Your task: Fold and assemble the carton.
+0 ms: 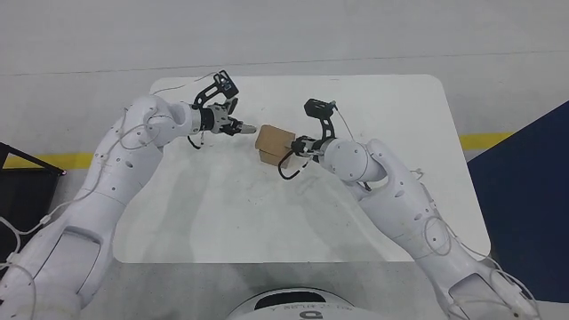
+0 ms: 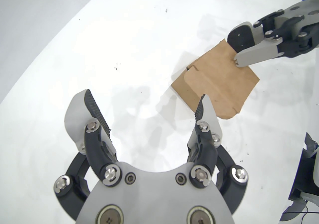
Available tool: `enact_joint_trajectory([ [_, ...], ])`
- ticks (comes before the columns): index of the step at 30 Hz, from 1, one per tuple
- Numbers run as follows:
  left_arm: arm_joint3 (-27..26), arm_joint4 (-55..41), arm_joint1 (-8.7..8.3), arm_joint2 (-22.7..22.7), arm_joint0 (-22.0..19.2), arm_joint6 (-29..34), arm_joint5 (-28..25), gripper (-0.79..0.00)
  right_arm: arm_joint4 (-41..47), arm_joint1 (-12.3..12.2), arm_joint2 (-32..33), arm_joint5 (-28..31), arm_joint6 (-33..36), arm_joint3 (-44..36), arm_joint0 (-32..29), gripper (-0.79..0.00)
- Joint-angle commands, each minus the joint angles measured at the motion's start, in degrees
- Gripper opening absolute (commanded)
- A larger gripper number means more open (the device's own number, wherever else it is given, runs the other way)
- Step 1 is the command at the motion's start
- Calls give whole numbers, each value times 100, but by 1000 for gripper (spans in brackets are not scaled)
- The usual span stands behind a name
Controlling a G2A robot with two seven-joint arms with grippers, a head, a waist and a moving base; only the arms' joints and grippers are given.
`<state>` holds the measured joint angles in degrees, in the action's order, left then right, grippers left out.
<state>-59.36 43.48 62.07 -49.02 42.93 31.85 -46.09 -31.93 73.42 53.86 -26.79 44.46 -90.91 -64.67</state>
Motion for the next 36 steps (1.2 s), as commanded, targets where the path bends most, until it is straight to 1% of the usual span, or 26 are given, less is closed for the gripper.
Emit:
enact_joint_trajectory([
  [1, -65, 48, 13, 63, 9, 113, 16, 0, -18, 8, -22, -37, 17, 20, 22, -486],
  [8, 56, 86, 69, 181, -25, 160, 77, 0, 5, 22, -9, -26, 1, 11, 20, -462],
  [12, 124, 110, 104, 246, -67, 159, 43, 0, -14, 25, -11, -17, 19, 4, 10, -462],
  [20, 207, 149, 232, 494, -196, 204, 37, 0, -55, 59, -128, -40, 87, 32, 67, -446],
  [26, 388, 221, 253, 482, -264, 105, 38, 0, -39, 94, -188, -129, 46, 34, 94, -440],
  [30, 350, 183, 232, 393, -260, -25, -68, 0, -17, 97, -159, -91, -12, -51, 50, -400],
  [32, 297, 173, 220, 356, -252, -35, -86, 0, 61, 98, -99, -73, -118, -126, -12, -305],
  [36, 204, 240, 203, 322, -227, 17, -38, 0, 356, 96, 75, 16, -332, -256, -191, -302],
])
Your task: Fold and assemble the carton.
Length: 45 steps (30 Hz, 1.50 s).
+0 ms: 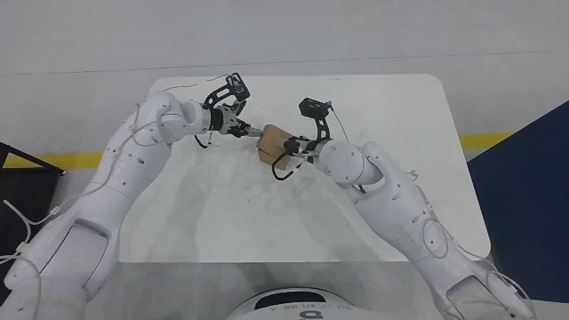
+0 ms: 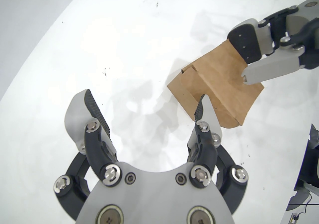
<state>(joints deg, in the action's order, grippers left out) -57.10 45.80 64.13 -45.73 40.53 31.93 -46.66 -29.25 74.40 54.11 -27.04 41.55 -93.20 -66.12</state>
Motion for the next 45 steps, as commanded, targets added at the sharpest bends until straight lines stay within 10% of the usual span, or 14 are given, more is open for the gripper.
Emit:
enact_joint_trajectory([
  [1, -35, 21, -6, -10, 21, 32, 26, 0, 152, -7, 96, 95, -66, -48, -87, -305],
  [9, -88, -13, 3, -2, 63, 128, 64, 0, 1374, 5, 604, 423, -244, 62, -360, -169],
  [45, -100, -136, 75, 58, 107, 232, 29, 0, 1568, -18, 536, 517, -422, 378, -419, -477],
])
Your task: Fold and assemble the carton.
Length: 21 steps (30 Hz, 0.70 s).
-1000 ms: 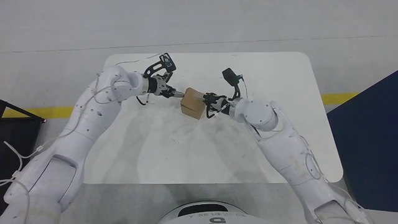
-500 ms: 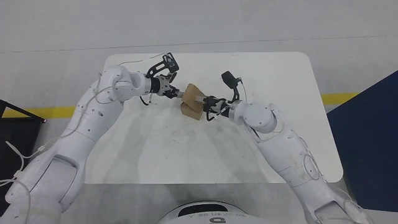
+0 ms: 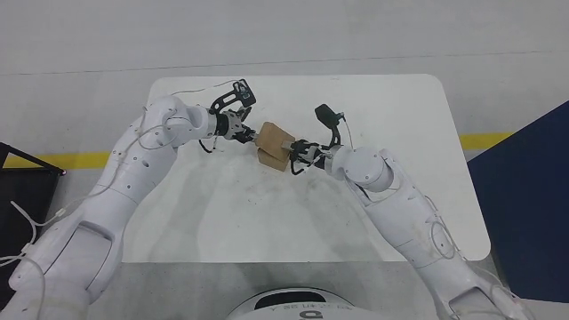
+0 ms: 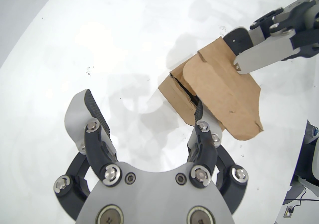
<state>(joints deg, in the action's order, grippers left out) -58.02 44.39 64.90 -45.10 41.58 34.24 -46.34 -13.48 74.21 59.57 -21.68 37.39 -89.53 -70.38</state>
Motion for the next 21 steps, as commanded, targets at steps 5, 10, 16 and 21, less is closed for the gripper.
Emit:
enact_joint_trajectory([
  [5, -14, 55, -18, -44, 13, 6, -5, 0, -15, 3, -35, -75, -20, 38, 28, -502],
  [10, 7, 109, -48, -111, 26, 8, -33, 0, -11, 2, -45, -105, -23, 44, 36, -520],
  [16, 65, 114, -99, -238, 30, 47, -40, 0, 15, -3, -41, -87, -8, 47, 51, -529],
  [21, 136, -32, -171, -465, 46, 31, 7, 0, 48, -4, -37, -44, -19, 39, 63, -526],
])
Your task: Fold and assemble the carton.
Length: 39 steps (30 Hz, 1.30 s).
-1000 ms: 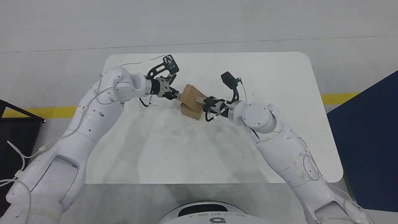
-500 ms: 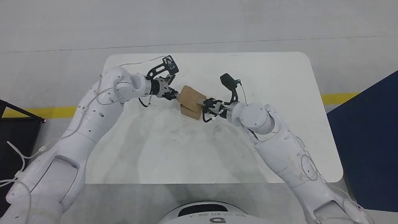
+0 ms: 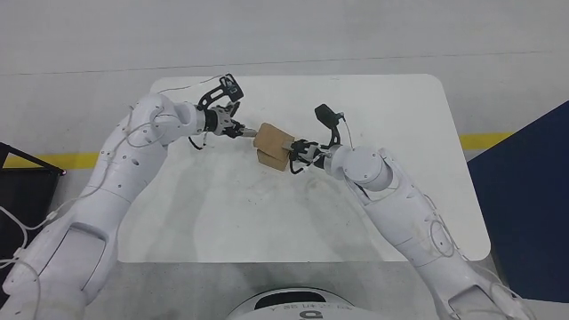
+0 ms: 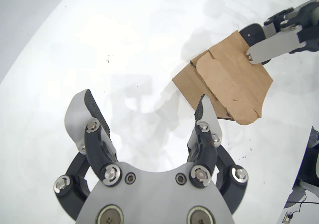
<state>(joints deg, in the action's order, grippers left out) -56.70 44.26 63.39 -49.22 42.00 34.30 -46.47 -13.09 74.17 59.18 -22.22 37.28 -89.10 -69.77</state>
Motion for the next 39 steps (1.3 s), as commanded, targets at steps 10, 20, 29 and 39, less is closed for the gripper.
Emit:
enact_joint_trajectory([
  [10, -328, -252, -111, -263, 69, 142, -138, 0, 34, -7, 14, 39, -15, -26, 28, -520],
  [20, -380, -352, -106, -250, -40, 310, -62, 0, 57, -9, 17, 6, -75, -31, 32, -511],
  [29, -596, -337, -119, -220, 3, 369, -81, 0, 123, -4, 7, 44, -148, 15, 17, -496],
  [39, -469, -421, -51, 0, -72, 560, -16, 0, 148, -9, 0, 140, -217, 3, -48, -502],
])
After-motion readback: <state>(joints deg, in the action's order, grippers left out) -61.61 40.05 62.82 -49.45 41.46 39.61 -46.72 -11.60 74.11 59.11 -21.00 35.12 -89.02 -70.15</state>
